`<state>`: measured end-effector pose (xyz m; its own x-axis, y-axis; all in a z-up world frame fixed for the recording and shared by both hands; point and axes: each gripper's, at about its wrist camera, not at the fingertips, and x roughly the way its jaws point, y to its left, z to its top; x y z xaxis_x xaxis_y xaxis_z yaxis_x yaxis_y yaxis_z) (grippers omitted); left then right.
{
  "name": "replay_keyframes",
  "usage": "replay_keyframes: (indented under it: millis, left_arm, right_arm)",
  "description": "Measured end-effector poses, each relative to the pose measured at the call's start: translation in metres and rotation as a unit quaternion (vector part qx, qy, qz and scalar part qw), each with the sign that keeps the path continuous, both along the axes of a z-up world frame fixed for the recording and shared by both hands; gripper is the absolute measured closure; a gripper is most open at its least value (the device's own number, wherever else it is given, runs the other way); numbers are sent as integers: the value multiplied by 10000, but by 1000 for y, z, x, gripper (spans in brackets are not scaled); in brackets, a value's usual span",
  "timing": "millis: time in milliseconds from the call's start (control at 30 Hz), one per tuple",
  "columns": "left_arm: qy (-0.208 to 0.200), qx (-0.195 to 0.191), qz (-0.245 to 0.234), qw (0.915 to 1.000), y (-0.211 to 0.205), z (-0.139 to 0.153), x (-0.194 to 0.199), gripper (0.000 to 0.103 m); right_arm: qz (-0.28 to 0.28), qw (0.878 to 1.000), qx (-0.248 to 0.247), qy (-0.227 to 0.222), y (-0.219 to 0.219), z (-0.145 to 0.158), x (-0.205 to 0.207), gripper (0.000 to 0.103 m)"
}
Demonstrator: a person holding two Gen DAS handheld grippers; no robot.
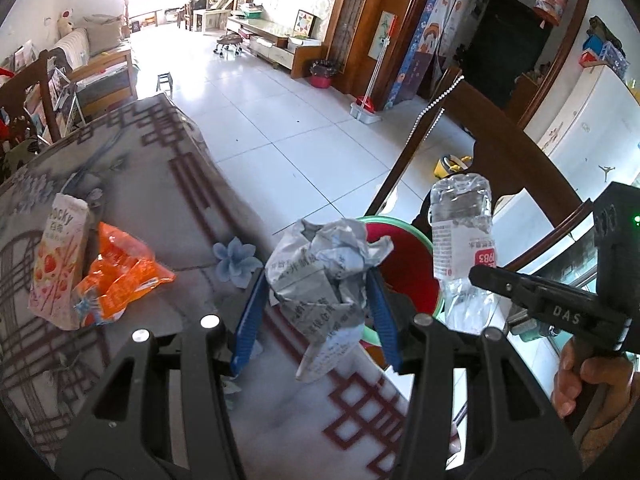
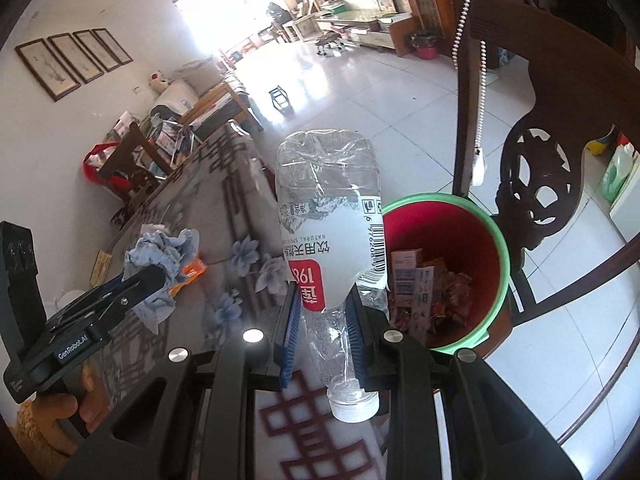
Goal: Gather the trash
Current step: 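Open both tools over the red bucket to drop bottle and paper, then grasp the orange snack bag with the right tool while the left grasps the pink Pocky box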
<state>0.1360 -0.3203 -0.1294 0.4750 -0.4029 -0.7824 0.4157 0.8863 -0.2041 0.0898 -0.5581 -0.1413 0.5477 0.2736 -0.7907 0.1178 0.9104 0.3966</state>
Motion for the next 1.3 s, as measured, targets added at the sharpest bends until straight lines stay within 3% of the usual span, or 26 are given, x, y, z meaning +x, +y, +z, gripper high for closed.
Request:
replay_keyframes:
  millis: [467, 533, 567, 600, 633, 767, 933, 1067, 1200, 1300]
  left_arm:
    - [382, -61, -570, 9976, -73, -29, 41, 54]
    - [425, -97, -680, 9967, -85, -34, 47, 50]
    - [437, -116, -728, 9963, -90, -36, 51, 40]
    - [437, -148, -766, 9960, -97, -39, 56, 27]
    - [448, -188, -784, 9957, -100, -40, 59, 24]
    - [522, -419, -771, 9948, -97, -35, 63, 23]
    - [421, -510, -365, 9971, -39, -27, 50, 23]
    - [368, -508, 427, 9971, 37, -21, 37, 23]
    - [335, -344, 1388, 9892, 129, -21, 19, 23]
    - [350, -193, 1925, 9805, 185, -23, 9, 23]
  right_arm:
    - [-508, 9982, -32, 319, -44, -31, 28, 79]
    - [-612, 9977, -33, 296, -50, -32, 31, 75]
    - [-716, 9971, -30, 274, -55, -32, 32, 69]
    - [-862, 9960, -34, 225, -59, -31, 32, 55]
    - [-965, 9951, -61, 190, -62, -29, 31, 52]
    - [-1055, 9941, -218, 147, -64, -17, 26, 52]
    - [-656, 9970, -336, 230, -30, -14, 22, 52]
    - [-79, 9992, -217, 313, 24, -20, 32, 52]
    - [689, 9969, -130, 349, 94, -25, 48, 51]
    - [1242, 9914, -246, 317, 146, -27, 59, 42]
